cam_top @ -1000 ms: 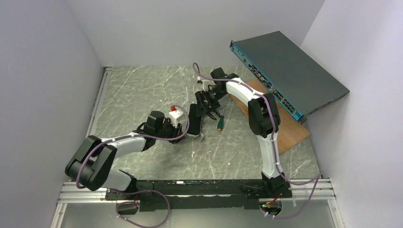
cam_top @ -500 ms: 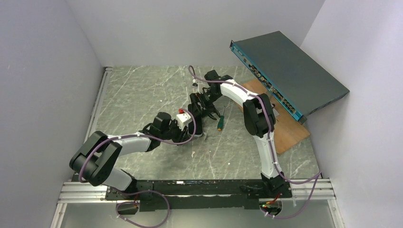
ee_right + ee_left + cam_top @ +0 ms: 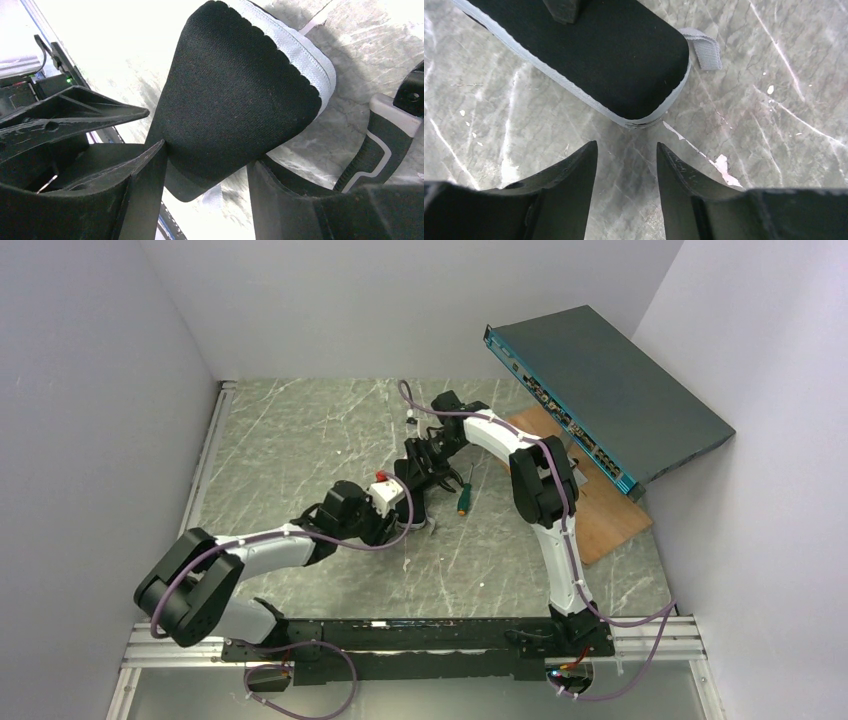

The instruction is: Open the umbrella

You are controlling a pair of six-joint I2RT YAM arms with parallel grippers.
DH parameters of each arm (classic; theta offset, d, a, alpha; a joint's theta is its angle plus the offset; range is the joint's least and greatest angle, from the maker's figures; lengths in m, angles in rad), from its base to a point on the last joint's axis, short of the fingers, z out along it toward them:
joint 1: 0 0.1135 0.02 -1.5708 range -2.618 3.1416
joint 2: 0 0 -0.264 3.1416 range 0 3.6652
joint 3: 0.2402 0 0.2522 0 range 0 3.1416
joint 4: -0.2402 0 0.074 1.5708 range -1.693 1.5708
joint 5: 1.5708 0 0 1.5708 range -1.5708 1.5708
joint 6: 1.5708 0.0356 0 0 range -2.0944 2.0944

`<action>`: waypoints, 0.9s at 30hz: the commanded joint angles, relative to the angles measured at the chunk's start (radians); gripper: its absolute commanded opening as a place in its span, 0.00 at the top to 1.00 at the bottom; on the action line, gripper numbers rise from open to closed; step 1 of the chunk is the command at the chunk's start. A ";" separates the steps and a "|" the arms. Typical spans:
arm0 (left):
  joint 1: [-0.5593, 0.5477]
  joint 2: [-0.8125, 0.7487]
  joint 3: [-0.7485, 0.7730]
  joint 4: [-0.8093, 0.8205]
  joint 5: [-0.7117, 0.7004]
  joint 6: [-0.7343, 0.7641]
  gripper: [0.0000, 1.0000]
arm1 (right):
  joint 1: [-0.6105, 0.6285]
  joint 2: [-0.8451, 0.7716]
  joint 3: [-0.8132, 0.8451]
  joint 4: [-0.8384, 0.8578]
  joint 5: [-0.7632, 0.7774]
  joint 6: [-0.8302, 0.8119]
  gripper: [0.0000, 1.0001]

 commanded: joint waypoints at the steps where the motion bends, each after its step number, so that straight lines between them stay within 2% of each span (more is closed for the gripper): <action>1: -0.020 0.060 0.023 0.067 -0.042 0.019 0.47 | 0.008 0.017 -0.047 0.043 0.068 -0.012 0.54; 7: -0.020 0.125 0.049 0.123 -0.032 0.039 0.47 | 0.009 0.021 -0.052 0.052 0.072 -0.030 0.59; 13: -0.019 0.151 0.085 0.123 -0.025 -0.004 0.53 | 0.007 0.031 -0.055 0.055 0.090 -0.034 0.63; 20: -0.005 0.123 0.096 0.069 -0.013 0.002 0.85 | 0.007 0.018 -0.092 0.078 0.091 -0.083 0.74; 27: 0.066 0.109 0.091 0.028 0.030 0.079 0.98 | 0.009 0.008 -0.119 0.097 0.083 -0.145 0.98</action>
